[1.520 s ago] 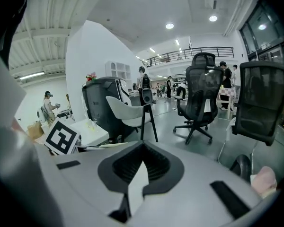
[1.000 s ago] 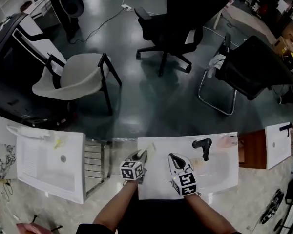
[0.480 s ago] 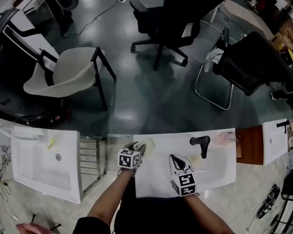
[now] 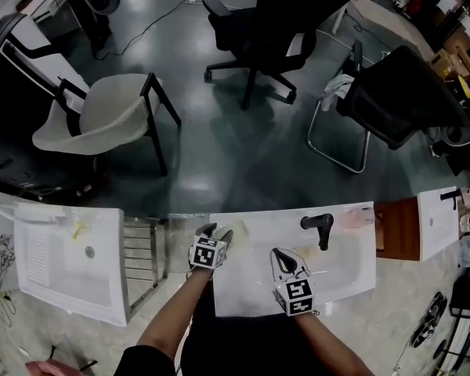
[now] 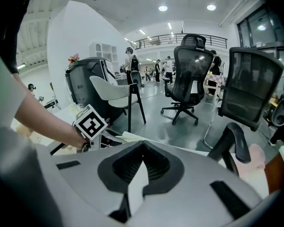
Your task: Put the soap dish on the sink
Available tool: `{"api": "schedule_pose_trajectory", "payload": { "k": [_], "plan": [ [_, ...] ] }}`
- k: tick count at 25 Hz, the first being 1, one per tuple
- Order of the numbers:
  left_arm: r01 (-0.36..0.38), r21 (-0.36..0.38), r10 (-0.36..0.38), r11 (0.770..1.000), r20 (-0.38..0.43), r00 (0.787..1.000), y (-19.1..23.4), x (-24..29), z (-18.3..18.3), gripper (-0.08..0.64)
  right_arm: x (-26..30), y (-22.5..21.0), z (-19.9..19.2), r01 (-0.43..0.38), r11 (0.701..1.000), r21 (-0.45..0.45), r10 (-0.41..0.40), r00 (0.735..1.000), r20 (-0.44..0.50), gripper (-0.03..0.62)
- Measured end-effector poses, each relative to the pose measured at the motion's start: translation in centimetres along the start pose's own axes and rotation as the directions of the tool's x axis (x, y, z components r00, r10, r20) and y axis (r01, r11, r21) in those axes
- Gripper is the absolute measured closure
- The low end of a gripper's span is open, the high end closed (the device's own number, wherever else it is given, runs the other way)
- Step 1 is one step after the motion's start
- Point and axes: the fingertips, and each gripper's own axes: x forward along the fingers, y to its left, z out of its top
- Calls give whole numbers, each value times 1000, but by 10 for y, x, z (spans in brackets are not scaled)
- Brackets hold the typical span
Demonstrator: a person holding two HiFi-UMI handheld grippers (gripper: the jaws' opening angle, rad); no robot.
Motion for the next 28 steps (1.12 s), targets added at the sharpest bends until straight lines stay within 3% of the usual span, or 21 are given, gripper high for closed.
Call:
{"api": "schedule_pose_trajectory", "payload": {
  "k": [13,17,21,28],
  "plan": [
    [-48,73,50,996,-17,999,4,3,-3,327,-14,4,-13,10,1000,14,-10,1000,-6,594],
    [-49,48,50,998,-11,999,1,-1,-2,327,-19,2,-16,6,1000,26,-6,1000,-2,594],
    [-51,21,51,998,18,999,0,-8,1,327,-27,-6,-17,12,995,97,-14,1000,20,594],
    [-98,-2,98,995,99,990,-8,-49,6,327,-49,-20,-23,-4,994,112,-2,999,53,594]
  ]
}}
